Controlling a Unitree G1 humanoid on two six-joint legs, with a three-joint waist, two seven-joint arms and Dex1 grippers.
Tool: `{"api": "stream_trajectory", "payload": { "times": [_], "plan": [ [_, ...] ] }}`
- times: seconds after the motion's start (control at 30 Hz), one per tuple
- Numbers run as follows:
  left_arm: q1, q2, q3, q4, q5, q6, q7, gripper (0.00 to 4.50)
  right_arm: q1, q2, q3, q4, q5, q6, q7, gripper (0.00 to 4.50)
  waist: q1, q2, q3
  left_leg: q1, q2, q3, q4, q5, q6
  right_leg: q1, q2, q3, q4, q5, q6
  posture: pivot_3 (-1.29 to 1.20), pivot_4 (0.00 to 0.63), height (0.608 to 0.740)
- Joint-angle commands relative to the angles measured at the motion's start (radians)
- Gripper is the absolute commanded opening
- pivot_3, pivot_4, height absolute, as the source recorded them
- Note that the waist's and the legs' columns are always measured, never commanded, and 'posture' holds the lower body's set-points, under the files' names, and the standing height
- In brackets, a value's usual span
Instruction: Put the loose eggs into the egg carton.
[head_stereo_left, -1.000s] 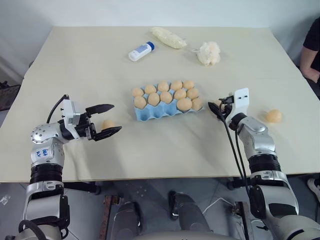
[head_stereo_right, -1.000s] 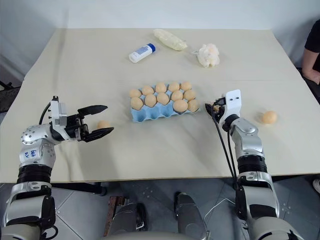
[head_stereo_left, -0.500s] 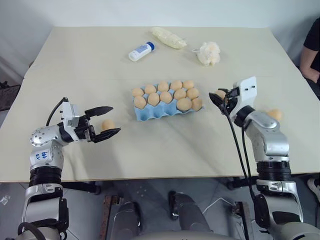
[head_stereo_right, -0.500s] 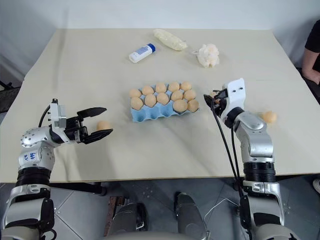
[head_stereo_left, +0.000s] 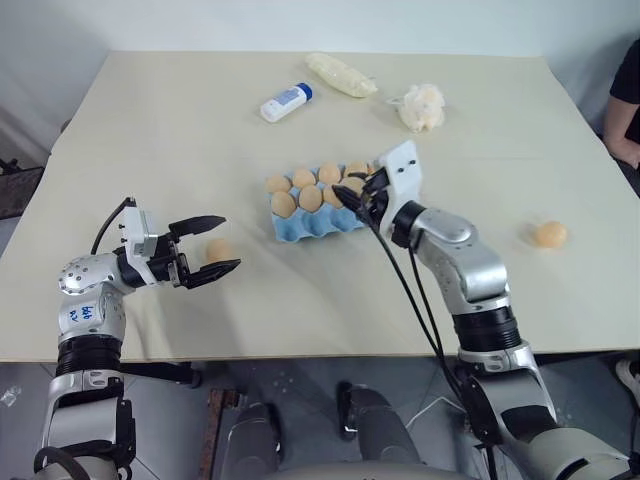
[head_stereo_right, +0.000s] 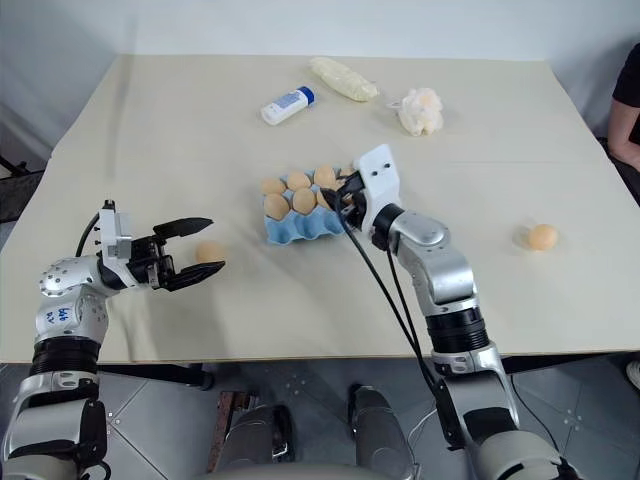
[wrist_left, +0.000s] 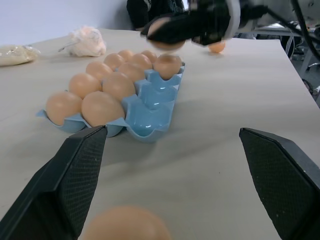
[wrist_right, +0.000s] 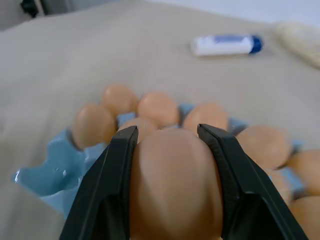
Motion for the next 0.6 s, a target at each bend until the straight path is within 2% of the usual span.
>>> {"api": "stream_trajectory", "payload": {
  "times": [0.03,0.1,0.37,0.4,0.6],
  "plan": [
    [0.023,0.019,0.033,-0.051,-0.032,0.001,0.01,4.5,-0.024,0.014,0.012,0.012,-0.017,-0.047,0.001,1.56,0.0,0.0,0.0,0.0,0.0,0.0,0.0,0.0,0.0,0.0,0.0,0.0,0.0,0.0,0.0,0.0,0.15,0.74],
    [0.035,0.021,0.036,-0.061,-0.035,0.0,0.016,4.5,-0.027,0.019,0.016,0.025,-0.023,-0.056,0.002,1.56,-0.002,0.0,0.0,0.0,0.0,0.0,0.0,0.0,0.0,0.0,0.0,0.0,0.0,0.0,0.0,0.0,0.15,0.74],
    [0.059,0.018,0.04,-0.093,-0.041,0.003,0.034,4.5,-0.027,0.019,0.019,0.032,-0.03,-0.063,0.02,4.25,-0.004,0.0,0.0,0.001,0.001,0.0,0.0,0.0,-0.001,0.0,0.001,0.0,0.001,0.0,0.0,0.0,0.15,0.74],
    [0.061,0.018,0.039,-0.096,-0.042,0.004,0.035,4.5,-0.026,0.019,0.018,0.03,-0.029,-0.062,0.021,4.44,-0.004,0.0,0.0,0.001,0.001,0.0,0.0,0.0,-0.001,0.0,0.001,0.0,0.001,0.0,0.0,0.0,0.15,0.74],
    [0.063,0.018,0.038,-0.101,-0.046,0.009,0.035,4.5,-0.008,-0.019,-0.016,-0.028,-0.006,-0.04,0.043,4.44,-0.003,0.0,0.0,0.0,0.001,0.0,0.0,0.0,-0.001,0.0,0.001,0.0,0.0,0.0,0.0,0.0,0.15,0.74]
  ]
}}
